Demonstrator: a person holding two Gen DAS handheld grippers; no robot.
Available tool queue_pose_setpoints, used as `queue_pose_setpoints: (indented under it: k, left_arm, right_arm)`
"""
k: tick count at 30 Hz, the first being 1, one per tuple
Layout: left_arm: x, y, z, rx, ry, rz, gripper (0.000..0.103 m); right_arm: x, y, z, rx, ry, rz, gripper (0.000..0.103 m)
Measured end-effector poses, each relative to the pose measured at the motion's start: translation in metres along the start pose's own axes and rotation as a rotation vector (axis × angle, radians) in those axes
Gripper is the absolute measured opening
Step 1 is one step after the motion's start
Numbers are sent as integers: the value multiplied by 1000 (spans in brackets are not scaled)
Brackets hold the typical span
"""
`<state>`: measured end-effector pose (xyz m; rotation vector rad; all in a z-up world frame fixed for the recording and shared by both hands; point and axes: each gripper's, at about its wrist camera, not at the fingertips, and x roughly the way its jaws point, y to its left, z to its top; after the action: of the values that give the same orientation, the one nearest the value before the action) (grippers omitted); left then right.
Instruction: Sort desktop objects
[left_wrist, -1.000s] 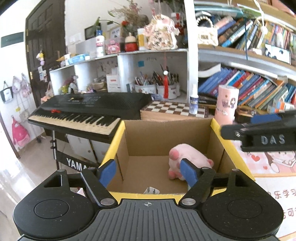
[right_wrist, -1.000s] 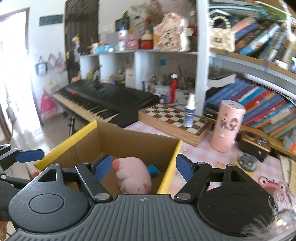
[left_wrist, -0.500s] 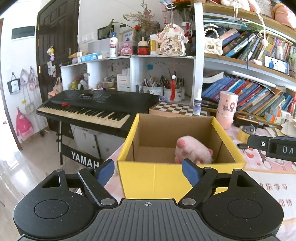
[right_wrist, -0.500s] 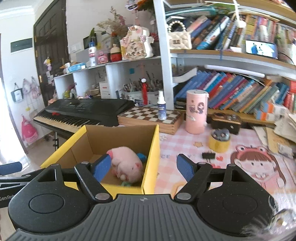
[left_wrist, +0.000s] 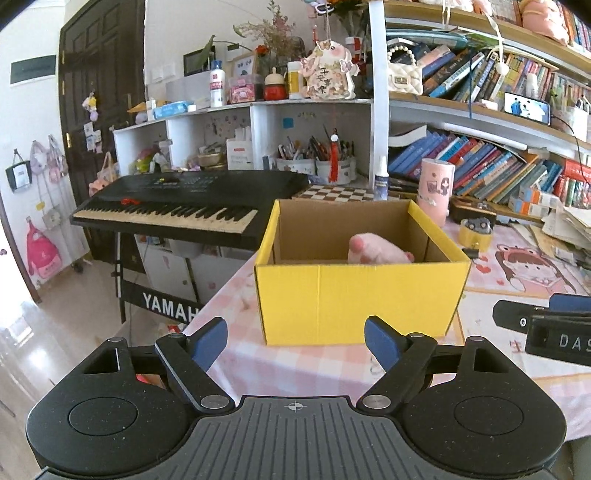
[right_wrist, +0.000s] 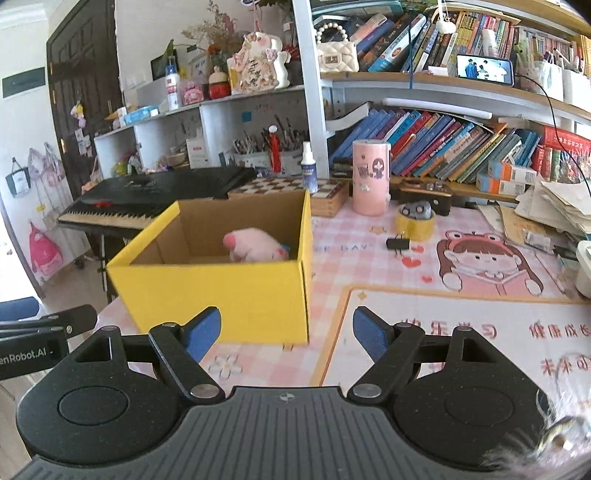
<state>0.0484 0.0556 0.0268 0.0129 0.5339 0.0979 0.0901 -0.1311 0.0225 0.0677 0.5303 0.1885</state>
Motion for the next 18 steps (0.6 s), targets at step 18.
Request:
queue_pose_setpoints:
  k: [18]
  left_arm:
    - [-14,-10,-29,46,63,-72,85]
  right_arm:
    - [-27,22,-34,-63,62,17,81]
